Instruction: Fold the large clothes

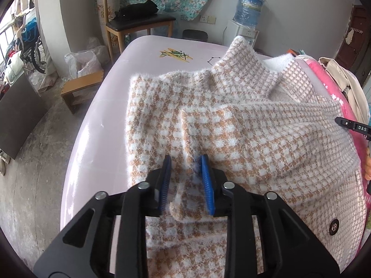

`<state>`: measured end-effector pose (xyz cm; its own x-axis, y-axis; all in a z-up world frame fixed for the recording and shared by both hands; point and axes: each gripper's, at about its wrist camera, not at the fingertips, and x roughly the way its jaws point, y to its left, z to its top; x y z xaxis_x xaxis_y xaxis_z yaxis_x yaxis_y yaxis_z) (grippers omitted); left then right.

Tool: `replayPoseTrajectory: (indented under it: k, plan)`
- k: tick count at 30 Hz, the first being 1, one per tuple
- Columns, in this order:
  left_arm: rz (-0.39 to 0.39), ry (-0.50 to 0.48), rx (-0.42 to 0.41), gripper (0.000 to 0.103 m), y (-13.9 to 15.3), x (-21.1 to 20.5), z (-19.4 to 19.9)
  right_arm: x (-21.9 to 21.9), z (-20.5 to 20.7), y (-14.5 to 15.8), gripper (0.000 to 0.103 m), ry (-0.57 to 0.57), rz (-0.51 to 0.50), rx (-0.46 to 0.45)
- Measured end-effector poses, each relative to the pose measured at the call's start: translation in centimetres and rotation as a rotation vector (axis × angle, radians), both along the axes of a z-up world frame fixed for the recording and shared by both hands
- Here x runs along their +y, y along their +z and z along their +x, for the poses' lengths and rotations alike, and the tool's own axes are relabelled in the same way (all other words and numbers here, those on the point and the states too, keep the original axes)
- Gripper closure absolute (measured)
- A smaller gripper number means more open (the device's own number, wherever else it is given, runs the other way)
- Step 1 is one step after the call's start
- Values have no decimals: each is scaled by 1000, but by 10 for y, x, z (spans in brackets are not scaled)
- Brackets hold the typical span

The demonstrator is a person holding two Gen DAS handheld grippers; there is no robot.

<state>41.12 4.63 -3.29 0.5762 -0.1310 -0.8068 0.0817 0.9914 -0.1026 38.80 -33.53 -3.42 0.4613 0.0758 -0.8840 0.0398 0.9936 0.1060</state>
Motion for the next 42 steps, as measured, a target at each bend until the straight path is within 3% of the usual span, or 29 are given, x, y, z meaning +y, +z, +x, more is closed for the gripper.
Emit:
replayPoseTrajectory:
  k: [3, 5, 10, 15, 25, 30, 33, 38, 42]
  plan:
    - [-28, -1, -10, 50, 12, 6, -16, 12, -29, 24, 59, 45, 39, -33]
    - [-20, -37, -19, 47, 18, 2, -30, 28, -53, 38, 54, 114, 29, -53]
    - [61, -146, 13, 34, 25, -26, -65, 58, -92, 45, 49, 205, -5, -28]
    - [130, -232, -6, 19, 32, -54, -115, 81, -133, 50, 31, 257, 14, -24]
    - [254, -264, -1, 18, 20, -73, -225, 119, -250, 55, 30, 331, -22, 27]
    - [242, -222, 28, 14, 11, -68, -270, 120, -308, 51, 30, 295, -38, 39]
    - [214, -214, 87, 14, -7, -68, -285, 117, -332, 39, 30, 239, -33, 69]
    - [196, -152, 76, 9, -23, -63, -296, 117, -353, 8, 30, 201, -150, 117]
    - [153, -144, 99, 9, -24, -58, -293, 111, -359, 13, 27, 170, -117, 103]
